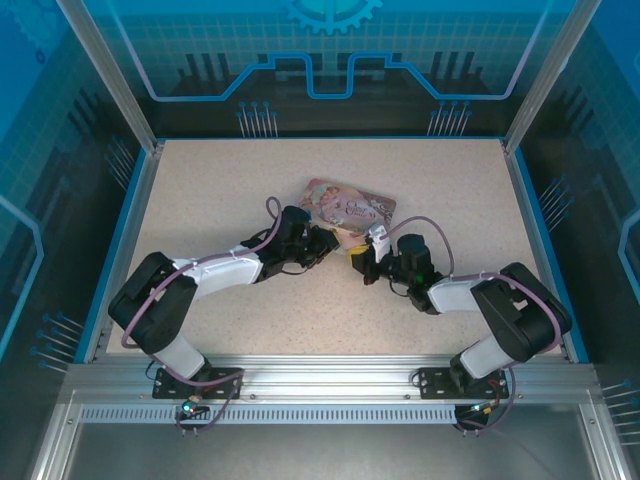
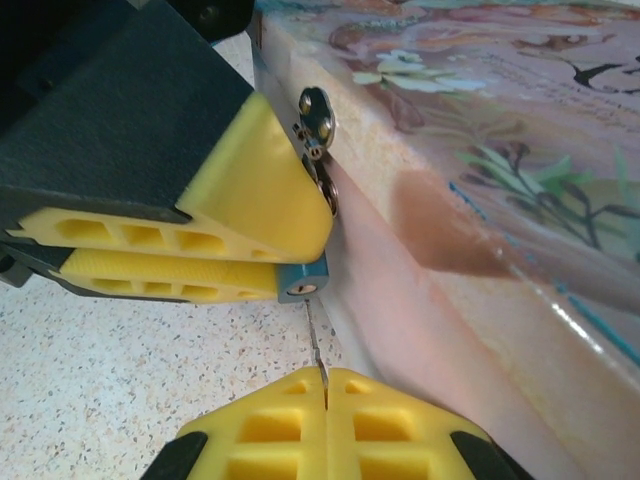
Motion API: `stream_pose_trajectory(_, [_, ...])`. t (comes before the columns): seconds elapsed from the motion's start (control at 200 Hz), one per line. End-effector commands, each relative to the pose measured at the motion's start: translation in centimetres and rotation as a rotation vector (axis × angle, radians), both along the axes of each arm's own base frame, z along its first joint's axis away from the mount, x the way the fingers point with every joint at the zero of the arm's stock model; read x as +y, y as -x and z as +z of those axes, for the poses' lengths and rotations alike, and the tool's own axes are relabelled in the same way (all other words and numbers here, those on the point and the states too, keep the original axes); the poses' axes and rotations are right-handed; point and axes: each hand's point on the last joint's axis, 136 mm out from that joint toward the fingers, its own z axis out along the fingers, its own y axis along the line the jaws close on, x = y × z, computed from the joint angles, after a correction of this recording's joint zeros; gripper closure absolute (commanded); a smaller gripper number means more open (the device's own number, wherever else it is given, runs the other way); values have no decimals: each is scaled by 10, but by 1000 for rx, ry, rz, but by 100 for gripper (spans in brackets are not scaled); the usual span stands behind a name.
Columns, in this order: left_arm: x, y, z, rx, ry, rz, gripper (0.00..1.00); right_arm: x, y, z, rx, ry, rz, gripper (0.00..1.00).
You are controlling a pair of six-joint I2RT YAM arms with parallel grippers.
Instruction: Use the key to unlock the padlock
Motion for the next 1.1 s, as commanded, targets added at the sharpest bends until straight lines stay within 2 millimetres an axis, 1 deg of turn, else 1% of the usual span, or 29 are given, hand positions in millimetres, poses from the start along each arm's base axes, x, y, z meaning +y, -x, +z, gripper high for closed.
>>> stream_pose_trajectory(0.0, [-7,7,19,-26,46,-39,93,5,-1,1,-6,-3,6,100])
stream_pose_trajectory(0.095, [-7,7,19,-26,46,-39,93,5,-1,0,-4,-5,5,100])
stream_pose_trajectory(0.29, [-7,7,19,-26,45,-38,93,10,-4,10,-22,-28,15,100])
stream_pose_trajectory(0.735, [-7,8,15,-19,41,-41,93,12,-7,22,-45,-59,11,100])
stream_pose_trajectory(0.945, [-8,7,16,-21,50,-41,93,12,-7,21,-40,-60,8,100])
stream_pose_trajectory(1.096, [-10,7,20,-22,61,-46,93,20,-11,18,-38,-64,20,100])
